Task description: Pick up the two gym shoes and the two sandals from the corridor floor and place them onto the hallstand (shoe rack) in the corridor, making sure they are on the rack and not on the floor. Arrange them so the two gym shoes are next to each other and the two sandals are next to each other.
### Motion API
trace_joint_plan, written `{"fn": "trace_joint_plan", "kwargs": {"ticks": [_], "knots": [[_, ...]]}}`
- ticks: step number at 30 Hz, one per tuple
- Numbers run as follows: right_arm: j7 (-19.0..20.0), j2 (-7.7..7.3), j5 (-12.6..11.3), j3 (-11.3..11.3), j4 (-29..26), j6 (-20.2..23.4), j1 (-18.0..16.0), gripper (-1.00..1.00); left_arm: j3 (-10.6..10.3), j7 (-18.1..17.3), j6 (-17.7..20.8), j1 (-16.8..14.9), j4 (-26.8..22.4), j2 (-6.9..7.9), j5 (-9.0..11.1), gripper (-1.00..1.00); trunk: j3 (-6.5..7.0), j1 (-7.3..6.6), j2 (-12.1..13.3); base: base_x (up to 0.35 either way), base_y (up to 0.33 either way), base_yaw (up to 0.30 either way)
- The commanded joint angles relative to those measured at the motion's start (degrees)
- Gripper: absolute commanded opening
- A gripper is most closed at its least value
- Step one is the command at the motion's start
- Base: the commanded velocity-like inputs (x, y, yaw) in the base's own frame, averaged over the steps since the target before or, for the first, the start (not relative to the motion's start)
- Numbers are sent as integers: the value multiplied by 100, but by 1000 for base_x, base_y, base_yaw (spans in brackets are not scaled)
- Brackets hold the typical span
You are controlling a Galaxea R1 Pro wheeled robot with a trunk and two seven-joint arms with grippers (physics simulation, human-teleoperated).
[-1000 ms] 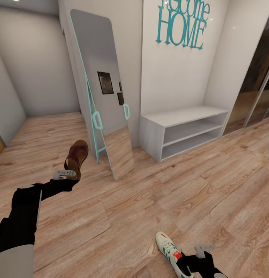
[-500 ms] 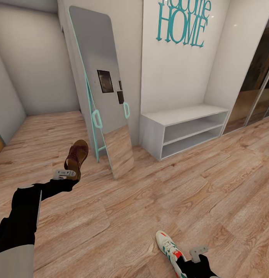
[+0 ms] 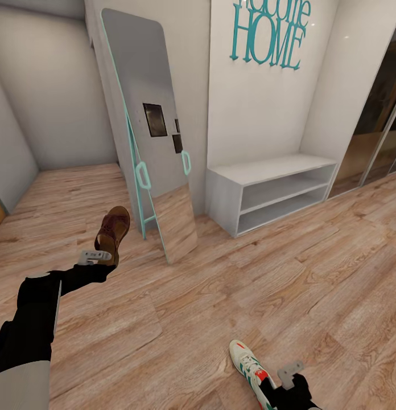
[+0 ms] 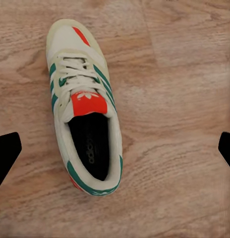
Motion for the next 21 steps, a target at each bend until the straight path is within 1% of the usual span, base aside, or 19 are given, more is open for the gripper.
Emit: {"fn": "trace_joint_plan", "kwargs": {"ticks": [1, 6, 15, 21], "knots": [[27, -2, 73, 1, -13, 35, 0, 100, 8, -59, 15, -5, -6, -1, -54, -100, -6, -1, -2, 0, 0, 0], [29, -2, 125, 1, -13, 34, -2, 100, 10, -59, 15, -5, -4, 2, -56, -100, -6, -1, -2, 0, 0, 0], [34, -2, 135, 15, -13, 31, -2, 100, 8, -60, 15, -5, -6, 2, -57, -100, -6, -1, -2, 0, 0, 0], [41, -4, 136, 159, -9, 30, -2, 100, 10, -59, 17, -5, -9, 2, -57, -100, -6, -1, -2, 0, 0, 0]]}}
